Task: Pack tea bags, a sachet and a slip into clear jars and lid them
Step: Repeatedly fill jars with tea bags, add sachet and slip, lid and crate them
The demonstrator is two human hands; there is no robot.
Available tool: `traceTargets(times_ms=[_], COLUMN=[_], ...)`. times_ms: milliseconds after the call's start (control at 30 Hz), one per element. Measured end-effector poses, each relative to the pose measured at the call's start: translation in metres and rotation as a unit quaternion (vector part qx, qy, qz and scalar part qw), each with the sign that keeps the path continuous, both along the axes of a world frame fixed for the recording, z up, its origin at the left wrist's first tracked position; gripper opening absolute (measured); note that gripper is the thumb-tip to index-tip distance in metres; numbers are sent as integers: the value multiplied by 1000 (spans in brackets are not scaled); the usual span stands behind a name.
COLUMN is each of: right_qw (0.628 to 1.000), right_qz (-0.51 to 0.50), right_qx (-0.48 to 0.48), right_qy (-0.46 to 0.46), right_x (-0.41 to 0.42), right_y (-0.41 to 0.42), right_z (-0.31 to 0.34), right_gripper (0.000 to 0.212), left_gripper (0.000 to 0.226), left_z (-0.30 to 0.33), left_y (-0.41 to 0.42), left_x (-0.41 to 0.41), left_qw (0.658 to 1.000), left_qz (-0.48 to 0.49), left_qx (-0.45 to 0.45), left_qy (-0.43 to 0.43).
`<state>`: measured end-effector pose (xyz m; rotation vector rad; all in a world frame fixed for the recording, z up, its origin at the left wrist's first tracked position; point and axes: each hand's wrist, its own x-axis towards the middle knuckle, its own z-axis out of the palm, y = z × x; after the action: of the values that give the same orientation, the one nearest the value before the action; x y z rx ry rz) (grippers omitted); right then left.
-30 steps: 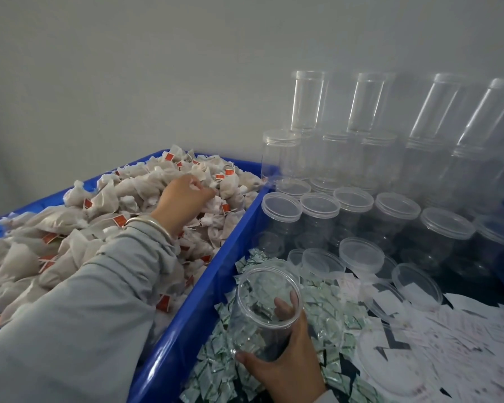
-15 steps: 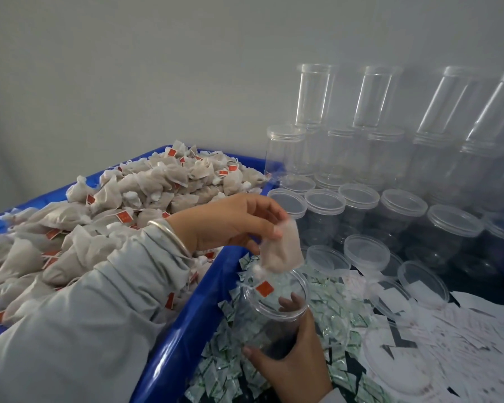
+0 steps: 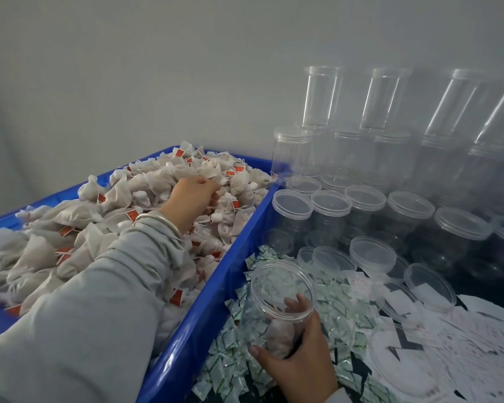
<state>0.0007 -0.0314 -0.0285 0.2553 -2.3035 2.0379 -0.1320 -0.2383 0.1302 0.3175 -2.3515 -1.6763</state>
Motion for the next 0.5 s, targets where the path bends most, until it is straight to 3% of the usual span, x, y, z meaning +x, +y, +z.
traceTargets(times_ms=[100,200,300,400,500], right_qw=[1000,1000,1000,1000,1000], right_qz=[0,-1,0,1,0], right_qx=[2,4,6,4,5], right_qy=[-3,2,11,11,10], right_x=[-1,-1,0,0,0], right_y=[1,2,2,3,3], right_z=[-1,-1,0,0,-1], right_gripper=[107,102,103,102,102], left_gripper=[24,26,42,41,40], left_z=[-17,-30,-40,-49,-55], left_y=[-3,-2,-1,0,3], left_x=[-8,-10,-9,-11,-12], left_qw=[982,888,823,775,767], left_qz=[-61,-137,-196,-216,-202], left_qx=[-164,-419,-496,-554,-571], left_qy=[-68,-132,-196,-213,-210])
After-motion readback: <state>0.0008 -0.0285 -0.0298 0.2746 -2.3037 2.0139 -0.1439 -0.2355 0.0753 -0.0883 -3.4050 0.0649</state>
